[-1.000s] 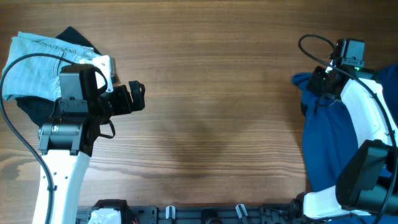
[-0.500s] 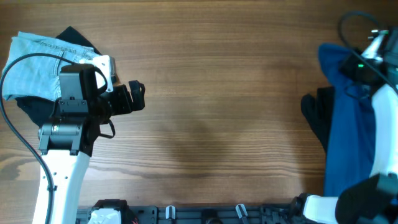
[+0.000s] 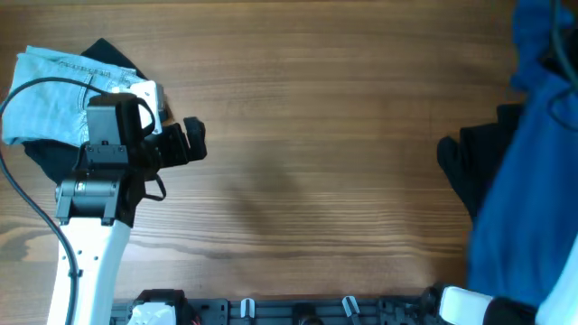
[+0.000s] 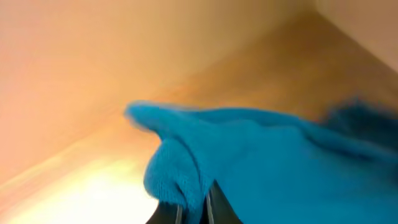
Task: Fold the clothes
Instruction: 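Drag the teal shirt with the right gripper toward the table center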
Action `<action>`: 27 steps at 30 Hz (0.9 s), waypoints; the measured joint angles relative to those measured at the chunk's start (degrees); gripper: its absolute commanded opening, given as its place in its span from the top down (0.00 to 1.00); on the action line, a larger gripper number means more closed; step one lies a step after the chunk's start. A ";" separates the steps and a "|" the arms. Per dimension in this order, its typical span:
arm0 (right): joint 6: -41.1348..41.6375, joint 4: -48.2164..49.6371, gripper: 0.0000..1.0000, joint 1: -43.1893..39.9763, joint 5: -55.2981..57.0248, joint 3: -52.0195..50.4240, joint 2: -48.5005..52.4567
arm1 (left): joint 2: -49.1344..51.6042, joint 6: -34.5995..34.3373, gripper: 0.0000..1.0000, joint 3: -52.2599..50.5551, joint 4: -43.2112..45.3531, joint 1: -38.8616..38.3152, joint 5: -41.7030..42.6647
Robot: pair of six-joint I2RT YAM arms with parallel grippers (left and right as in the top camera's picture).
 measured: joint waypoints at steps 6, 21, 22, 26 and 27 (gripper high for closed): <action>0.87 -4.70 0.73 28.96 -5.95 7.67 -3.37 | -3.78 -2.23 0.00 2.45 -0.28 3.48 -3.28; 7.28 -12.35 0.27 62.69 15.93 5.05 7.91 | -13.66 -3.85 0.00 7.74 -0.09 9.55 -4.48; 8.41 -12.72 0.26 61.51 18.08 5.03 6.64 | -13.07 -3.76 0.00 7.74 -0.09 9.49 -3.56; 11.65 -12.74 0.23 56.59 22.91 5.05 1.11 | -7.76 -1.33 0.00 7.87 -0.02 6.38 2.25; 12.55 -12.76 0.23 54.97 23.87 5.05 -0.79 | -5.01 -0.09 0.00 8.09 -0.02 4.52 3.56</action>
